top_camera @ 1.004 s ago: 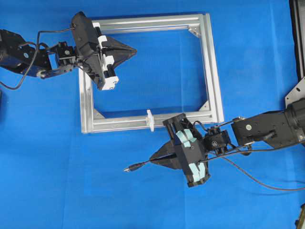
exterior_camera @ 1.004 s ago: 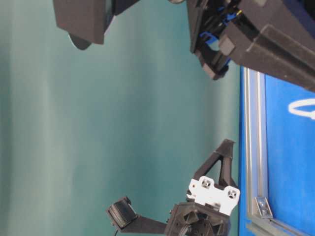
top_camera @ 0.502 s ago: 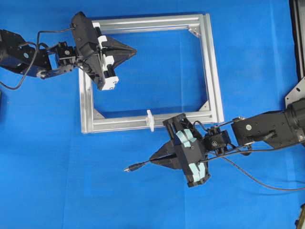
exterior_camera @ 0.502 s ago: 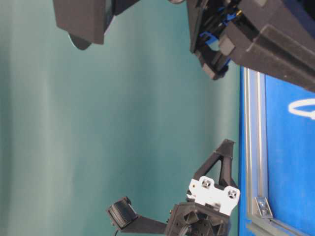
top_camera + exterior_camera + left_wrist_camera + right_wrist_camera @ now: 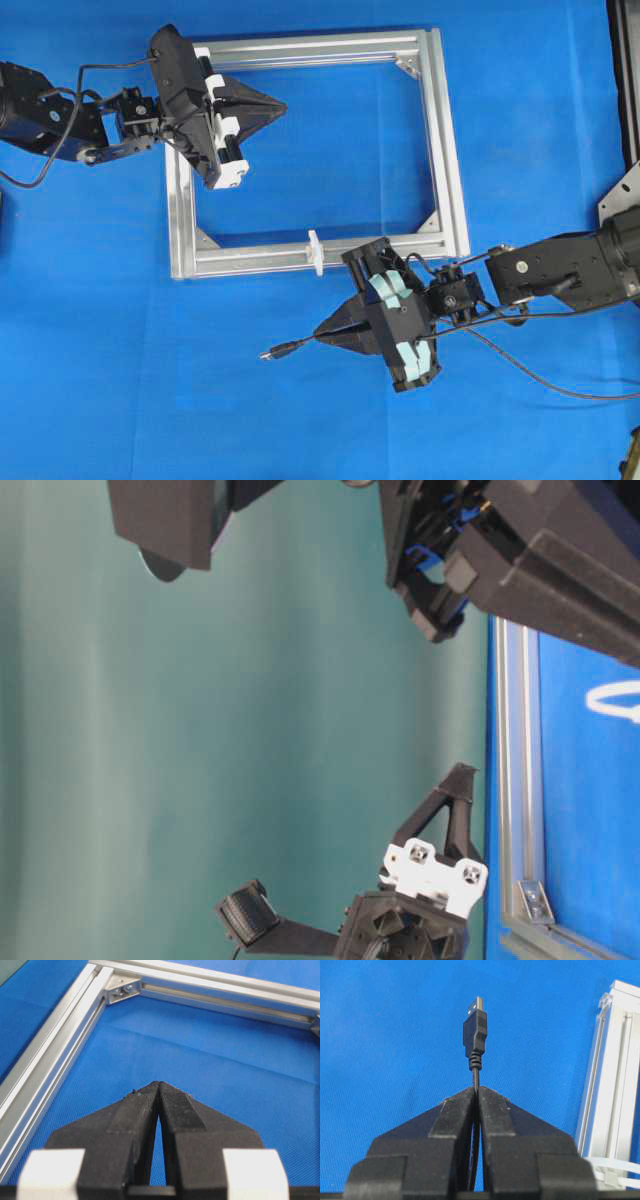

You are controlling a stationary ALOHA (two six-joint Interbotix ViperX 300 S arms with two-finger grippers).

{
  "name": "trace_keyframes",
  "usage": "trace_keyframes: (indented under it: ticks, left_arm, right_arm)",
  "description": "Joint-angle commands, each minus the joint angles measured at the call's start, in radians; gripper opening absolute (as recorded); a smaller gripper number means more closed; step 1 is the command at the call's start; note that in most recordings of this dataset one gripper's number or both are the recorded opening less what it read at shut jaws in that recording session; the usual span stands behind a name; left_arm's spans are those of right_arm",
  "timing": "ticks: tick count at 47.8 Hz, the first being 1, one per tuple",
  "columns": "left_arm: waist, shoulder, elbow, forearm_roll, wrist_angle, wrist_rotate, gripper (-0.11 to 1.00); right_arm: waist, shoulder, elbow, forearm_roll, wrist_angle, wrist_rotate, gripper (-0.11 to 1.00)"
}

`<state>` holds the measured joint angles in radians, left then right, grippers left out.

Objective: Insert the wire through the string loop located in the center.
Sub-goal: 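Lift the cable with the right gripper and turn the plug leftward, then move the right gripper to align the plug with the white zip-tie loop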

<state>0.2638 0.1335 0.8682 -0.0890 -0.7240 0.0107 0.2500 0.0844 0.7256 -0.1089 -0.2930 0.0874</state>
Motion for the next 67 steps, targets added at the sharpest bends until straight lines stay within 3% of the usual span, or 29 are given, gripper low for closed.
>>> trace_keyframes:
  ticks: [1,19,48,67]
  left_arm:
    - [0.002,-0.031,-0.006,0.003,-0.005,0.000,0.00]
    - [0.000,-0.031,-0.006,0.003,-0.005,0.000,0.00]
    - [0.000,-0.031,-0.005,0.003,-0.005,0.000,0.00]
    - [0.000,-0.029,-0.005,0.003,-0.005,0.000,0.00]
  right_arm:
    - [0.003,-0.029,-0.014,0.000,-0.008,-0.002,-0.02]
    - [0.003,-0.038,0.003,0.003,-0.003,0.000,-0.02]
    - [0.000,-0.236,0.241,0.026,-0.003,0.005,-0.02]
    - [-0.020,-0.262,0.272,0.037,-0.005,0.005,-0.02]
